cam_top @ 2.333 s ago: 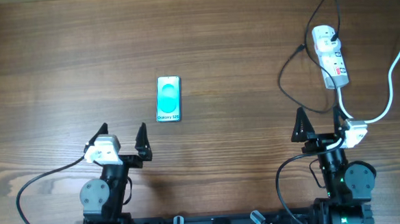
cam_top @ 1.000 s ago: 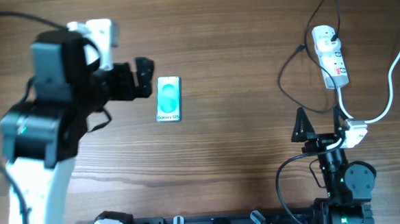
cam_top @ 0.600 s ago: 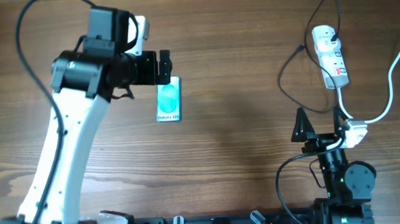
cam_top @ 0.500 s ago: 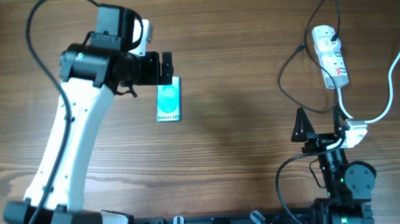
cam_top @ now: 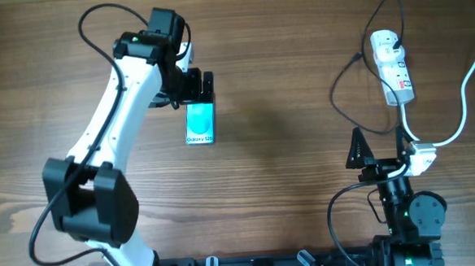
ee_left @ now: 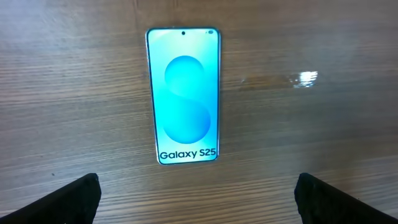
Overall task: Plug charger to phone and switch on socket
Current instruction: 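Move the left gripper forward over the light-blue phone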
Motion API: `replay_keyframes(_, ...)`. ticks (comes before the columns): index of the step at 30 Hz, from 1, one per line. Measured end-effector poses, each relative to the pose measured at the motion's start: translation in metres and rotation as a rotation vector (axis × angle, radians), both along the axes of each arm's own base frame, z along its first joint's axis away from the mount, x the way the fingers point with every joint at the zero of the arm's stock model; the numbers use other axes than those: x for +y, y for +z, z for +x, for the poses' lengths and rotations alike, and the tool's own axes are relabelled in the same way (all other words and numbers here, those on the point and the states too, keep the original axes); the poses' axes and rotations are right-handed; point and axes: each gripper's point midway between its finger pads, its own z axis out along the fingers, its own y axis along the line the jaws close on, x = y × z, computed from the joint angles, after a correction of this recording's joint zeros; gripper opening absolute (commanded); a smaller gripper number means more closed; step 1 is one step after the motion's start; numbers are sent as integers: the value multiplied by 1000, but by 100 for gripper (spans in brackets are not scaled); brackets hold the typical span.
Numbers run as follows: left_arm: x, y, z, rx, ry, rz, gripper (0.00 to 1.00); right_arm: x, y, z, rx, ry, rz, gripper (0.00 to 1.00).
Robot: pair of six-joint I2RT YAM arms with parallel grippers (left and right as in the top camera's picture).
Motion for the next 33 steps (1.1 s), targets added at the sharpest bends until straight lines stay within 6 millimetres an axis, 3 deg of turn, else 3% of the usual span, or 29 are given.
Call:
replay_keyframes(10, -10, -40, 3, 54, -16, 22, 100, 0, 0, 0, 0, 0, 0, 100)
replay_keyframes(16, -8, -80, -8, 77, -22, 38, 100, 0, 0, 0, 0, 0, 0, 100)
replay_keyframes(19, -5, -91, -10, 73, -22, 52, 100, 0, 0, 0, 0, 0, 0, 100)
replay_keyframes(25, -4, -103, -8, 46, -18, 50, 100, 0, 0, 0, -1, 0, 0, 100)
replay_keyframes(33, -12, -104, -1, 6, -10, 36, 100, 0, 0, 0, -1, 0, 0, 100)
